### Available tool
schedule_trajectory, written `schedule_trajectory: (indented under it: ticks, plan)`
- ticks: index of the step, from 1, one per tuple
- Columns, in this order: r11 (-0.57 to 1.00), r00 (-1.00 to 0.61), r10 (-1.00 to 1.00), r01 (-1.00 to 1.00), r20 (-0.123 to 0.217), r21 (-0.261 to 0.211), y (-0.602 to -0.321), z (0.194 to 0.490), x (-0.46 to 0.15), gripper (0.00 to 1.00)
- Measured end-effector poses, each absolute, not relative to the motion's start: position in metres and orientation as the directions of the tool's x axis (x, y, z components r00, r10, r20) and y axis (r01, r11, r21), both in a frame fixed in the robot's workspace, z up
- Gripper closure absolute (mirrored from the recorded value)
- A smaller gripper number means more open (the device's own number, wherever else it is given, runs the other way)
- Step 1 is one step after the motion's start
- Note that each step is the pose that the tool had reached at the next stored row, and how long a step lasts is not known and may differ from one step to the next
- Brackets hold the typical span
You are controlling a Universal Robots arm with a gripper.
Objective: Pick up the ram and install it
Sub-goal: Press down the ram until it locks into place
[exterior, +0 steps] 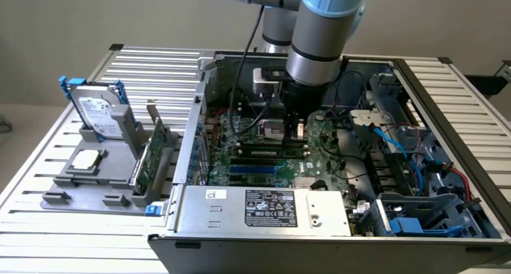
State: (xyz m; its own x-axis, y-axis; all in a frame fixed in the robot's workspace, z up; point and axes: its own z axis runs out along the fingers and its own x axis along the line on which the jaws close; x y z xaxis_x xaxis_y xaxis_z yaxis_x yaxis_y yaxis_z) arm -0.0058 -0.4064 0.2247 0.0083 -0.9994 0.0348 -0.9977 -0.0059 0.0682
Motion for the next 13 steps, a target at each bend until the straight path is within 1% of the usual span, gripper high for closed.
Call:
schedule_trajectory:
  ticks: [13]
  plan:
    - [-0.004, 0.006, -1.0, -0.998, 0.029, 0.068, -0.406, 0.242, -0.023, 0.89]
